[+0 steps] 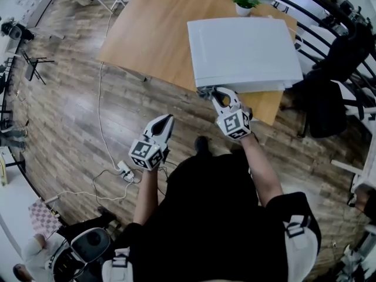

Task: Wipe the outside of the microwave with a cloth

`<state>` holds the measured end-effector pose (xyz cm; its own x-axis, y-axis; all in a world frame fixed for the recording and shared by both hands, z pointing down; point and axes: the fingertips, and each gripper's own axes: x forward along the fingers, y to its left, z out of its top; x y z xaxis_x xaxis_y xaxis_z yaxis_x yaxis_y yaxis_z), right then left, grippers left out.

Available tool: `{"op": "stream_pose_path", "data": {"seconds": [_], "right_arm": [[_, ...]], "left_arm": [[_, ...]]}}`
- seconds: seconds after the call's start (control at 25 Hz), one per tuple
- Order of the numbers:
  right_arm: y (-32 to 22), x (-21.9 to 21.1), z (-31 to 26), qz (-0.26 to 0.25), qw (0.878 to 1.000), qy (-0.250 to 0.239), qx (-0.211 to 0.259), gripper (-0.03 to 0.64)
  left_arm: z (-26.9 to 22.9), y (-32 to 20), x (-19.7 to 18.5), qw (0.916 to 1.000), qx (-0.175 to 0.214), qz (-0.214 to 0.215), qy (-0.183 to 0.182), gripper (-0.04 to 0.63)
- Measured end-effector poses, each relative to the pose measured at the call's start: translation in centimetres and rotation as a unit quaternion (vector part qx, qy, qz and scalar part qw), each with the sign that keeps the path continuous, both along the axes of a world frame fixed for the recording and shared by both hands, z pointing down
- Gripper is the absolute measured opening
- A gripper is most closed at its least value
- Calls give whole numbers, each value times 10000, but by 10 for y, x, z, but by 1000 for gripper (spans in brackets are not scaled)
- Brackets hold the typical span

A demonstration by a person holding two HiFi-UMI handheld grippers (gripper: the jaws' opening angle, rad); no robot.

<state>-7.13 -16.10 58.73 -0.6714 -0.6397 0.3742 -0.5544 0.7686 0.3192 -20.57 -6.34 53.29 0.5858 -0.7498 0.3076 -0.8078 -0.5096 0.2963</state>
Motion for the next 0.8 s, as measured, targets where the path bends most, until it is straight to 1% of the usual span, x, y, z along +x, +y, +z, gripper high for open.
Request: {"op": "stream_pose_path", "data": {"seconds": [0.32,0.8], "right_arm": [[-7,42,1,-43,9997,221,34,35],[-23,119,0,125,9986,512,85,35]], "left_arm": [[-8,-9,55,9999,29,139,94,3],[-13,-20,107,9996,48,253,78,3]]}}
